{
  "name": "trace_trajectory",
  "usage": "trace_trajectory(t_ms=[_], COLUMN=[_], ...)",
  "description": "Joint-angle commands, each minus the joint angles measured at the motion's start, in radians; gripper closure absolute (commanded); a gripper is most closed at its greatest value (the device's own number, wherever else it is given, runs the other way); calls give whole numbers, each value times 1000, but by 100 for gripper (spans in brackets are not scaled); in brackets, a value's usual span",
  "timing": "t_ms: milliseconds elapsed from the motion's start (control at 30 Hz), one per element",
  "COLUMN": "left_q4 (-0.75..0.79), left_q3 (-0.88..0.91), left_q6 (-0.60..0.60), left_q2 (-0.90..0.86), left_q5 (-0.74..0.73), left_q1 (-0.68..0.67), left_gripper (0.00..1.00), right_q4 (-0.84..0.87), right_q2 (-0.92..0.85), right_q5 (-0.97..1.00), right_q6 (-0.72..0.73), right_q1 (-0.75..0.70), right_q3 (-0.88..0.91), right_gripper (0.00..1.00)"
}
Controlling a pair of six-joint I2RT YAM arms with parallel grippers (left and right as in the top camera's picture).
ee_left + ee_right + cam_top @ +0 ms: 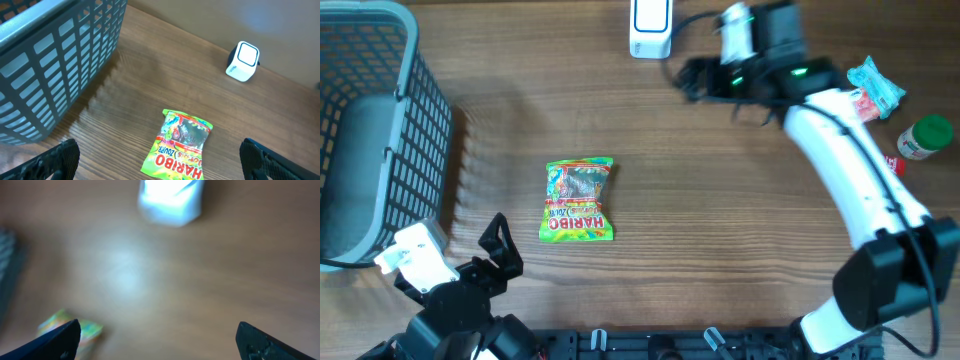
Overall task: Scan the item barcode
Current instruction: 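Carry the Kleenex packet right and drop it by the green pack, then reach the right gripper to the Haribo bag and grasp it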
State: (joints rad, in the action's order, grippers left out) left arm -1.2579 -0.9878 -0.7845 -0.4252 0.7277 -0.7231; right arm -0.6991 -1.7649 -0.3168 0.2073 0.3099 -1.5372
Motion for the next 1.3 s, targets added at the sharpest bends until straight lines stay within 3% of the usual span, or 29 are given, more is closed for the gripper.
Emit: trace_trajectory(t_ms=[0, 100, 233, 400, 500, 600, 733, 767, 833, 900, 1000, 1100, 1267], left_q4=[0, 0, 0, 0, 0, 0, 0, 0, 0, 0, 0, 0, 0], left_q3=[3, 3, 3, 3, 3, 3, 3, 3, 3, 3, 3, 3, 3], left_q6=[-13, -13, -13, -13, -13, -13, -13, -13, -13, -13, -13, -13, -13], left_q2=[3, 3, 3, 3, 3, 3, 3, 3, 3, 3, 3, 3, 3], left_q5=[2, 2, 2, 2, 2, 2, 2, 2, 2, 2, 2, 2, 2], left_q1=[6, 6, 6, 6, 6, 6, 6, 6, 6, 6, 6, 6, 6], left_gripper=[0, 0, 0, 0, 0, 0, 0, 0, 0, 0, 0, 0, 0], right_q4=[-45, -27, -14, 144, 238, 263, 288, 288, 287, 288, 296, 296, 404], right_q2=[-56, -63, -83, -167, -230, -303, -377, -388, -397, -397, -395, -389, -381], right_q5=[-201, -175, -19, 21, 50, 73, 72, 66, 39, -29, -218, -486, -1184], right_q6=[100, 157, 348, 432, 476, 613, 650, 650, 649, 662, 718, 838, 982], right_q1=[122, 238, 365, 507, 544, 536, 528, 530, 534, 534, 521, 470, 315], right_q3=[85, 137, 154, 154, 154, 154, 154, 154, 154, 154, 152, 140, 134], right_gripper=[0, 0, 0, 0, 0, 0, 1, 6, 33, 67, 96, 96, 96])
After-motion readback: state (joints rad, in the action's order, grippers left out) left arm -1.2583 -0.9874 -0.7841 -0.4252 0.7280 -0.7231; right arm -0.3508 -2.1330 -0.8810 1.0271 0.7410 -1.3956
